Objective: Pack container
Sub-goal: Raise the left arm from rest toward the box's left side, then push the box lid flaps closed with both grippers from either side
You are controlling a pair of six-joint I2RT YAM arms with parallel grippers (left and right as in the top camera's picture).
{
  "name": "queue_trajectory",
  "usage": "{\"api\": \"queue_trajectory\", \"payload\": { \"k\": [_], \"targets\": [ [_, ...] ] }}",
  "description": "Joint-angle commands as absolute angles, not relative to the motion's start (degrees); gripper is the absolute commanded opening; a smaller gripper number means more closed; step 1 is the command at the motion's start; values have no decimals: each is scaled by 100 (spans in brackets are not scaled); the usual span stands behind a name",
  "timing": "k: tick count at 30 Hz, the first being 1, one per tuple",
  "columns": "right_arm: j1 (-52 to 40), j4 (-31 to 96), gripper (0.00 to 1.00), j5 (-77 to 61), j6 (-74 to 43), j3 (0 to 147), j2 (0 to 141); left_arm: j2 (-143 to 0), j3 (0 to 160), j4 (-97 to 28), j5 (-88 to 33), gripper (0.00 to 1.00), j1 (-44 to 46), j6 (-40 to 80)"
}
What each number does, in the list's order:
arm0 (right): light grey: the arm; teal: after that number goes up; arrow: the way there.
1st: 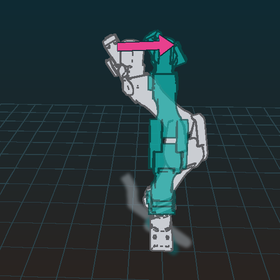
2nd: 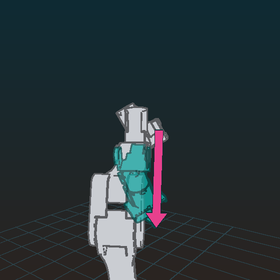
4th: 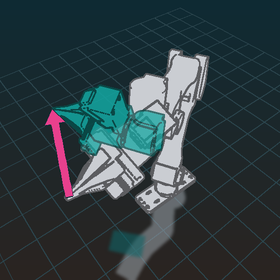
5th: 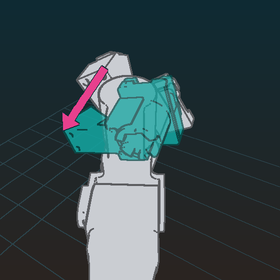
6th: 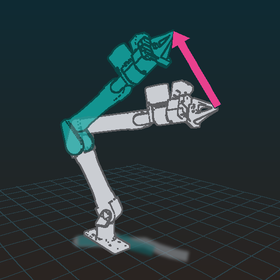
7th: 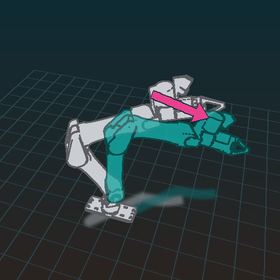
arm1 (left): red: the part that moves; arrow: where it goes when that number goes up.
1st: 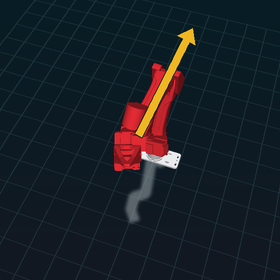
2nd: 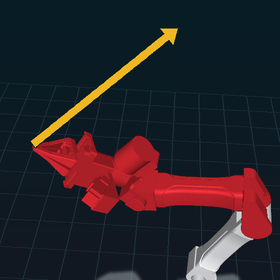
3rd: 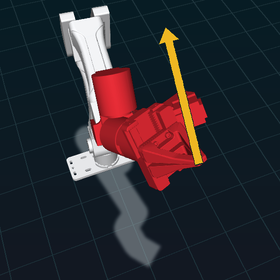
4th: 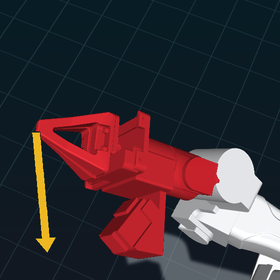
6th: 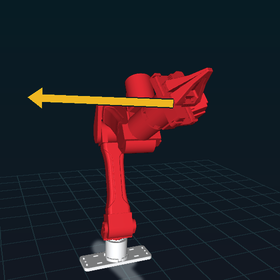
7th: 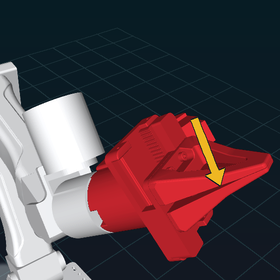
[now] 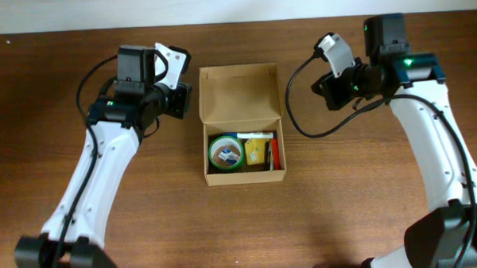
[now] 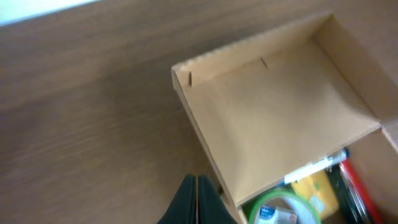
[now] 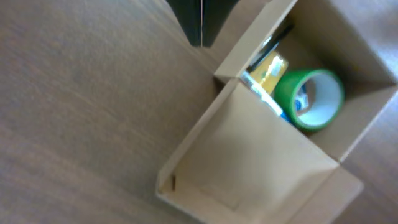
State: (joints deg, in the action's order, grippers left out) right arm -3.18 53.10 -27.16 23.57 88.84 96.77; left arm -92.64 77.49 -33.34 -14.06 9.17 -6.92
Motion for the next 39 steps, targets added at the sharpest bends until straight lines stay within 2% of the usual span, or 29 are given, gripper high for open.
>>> {"api": "queue_trajectory", "payload": {
  "k": [1, 12, 16, 24, 30, 39],
  "targets": [
    [-296, 4823, 4, -2810, 1828, 8377, 9714, -9668, 7804, -3076, -2040, 2, 727, -158],
    [-296, 3081, 4, -2808, 1009, 7376, 9813, -10888, 7804, -2497, -2316, 2, 405, 1103],
    [-296, 2744, 4, -2930, 532, 7376, 10232, -11238, 7804, -2211, -2331, 2, 362, 1647],
    [-296, 2174, 4, -3660, 3, 7378, 11133, -11758, 7804, -1382, -3242, 2, 364, 2276],
    [-303, 1409, 4, -4762, -523, 7378, 11664, -11861, 7804, -1109, -3509, 2, 364, 2316],
    [-303, 1070, 4, -5710, -674, 7382, 11824, -11861, 7806, -939, -3822, 2, 416, 2314]
  ]
}}
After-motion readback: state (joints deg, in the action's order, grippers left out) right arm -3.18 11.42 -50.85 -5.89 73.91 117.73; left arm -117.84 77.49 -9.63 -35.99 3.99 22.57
